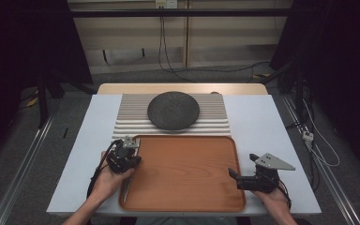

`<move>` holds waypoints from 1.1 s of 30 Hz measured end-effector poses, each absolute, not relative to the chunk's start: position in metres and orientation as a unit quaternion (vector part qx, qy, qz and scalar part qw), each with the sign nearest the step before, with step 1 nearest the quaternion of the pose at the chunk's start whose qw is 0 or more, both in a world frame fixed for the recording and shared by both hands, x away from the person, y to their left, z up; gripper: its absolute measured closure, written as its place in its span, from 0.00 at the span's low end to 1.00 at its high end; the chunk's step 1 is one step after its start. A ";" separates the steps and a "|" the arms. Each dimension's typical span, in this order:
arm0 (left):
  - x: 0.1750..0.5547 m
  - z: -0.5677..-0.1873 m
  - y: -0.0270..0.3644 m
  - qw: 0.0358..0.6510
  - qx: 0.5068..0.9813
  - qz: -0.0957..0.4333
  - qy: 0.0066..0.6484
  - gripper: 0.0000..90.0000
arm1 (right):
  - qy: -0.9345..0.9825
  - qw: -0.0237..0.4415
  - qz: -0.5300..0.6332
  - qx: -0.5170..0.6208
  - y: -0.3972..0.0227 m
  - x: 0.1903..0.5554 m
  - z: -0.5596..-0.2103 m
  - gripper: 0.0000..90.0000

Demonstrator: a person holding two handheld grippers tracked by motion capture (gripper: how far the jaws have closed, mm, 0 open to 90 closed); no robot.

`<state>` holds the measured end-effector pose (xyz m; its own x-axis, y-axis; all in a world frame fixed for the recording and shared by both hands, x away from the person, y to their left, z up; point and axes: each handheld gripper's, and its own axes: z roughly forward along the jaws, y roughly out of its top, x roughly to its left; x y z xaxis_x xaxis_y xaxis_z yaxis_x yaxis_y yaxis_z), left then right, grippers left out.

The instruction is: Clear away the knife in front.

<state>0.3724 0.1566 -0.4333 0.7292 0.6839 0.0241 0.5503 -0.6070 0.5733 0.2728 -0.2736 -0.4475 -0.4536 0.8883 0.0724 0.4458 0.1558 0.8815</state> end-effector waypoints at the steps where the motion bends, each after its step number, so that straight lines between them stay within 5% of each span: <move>1: 0.372 -0.433 0.157 0.276 0.888 0.121 0.348 1.00 | 0.720 0.243 0.456 0.463 -0.274 0.273 -0.447 0.02; 11: 0.373 -0.435 0.160 0.292 0.881 0.112 0.356 0.99 | 0.720 0.242 0.456 0.463 -0.274 0.273 -0.448 0.02; 18: 0.370 -0.434 0.156 0.312 0.883 0.110 0.332 0.88 | 0.720 0.243 0.455 0.464 -0.274 0.273 -0.448 0.02; 23: 0.368 -0.431 0.154 0.332 0.876 0.125 0.326 0.68 | 0.722 0.242 0.455 0.461 -0.274 0.273 -0.448 0.02; 30: 0.370 -0.429 0.156 0.366 0.855 0.132 0.343 0.19 | 0.720 0.242 0.456 0.464 -0.274 0.273 -0.448 0.02; 33: 0.371 -0.428 0.156 0.374 0.849 0.119 0.353 0.09 | 0.719 0.242 0.456 0.465 -0.274 0.273 -0.448 0.02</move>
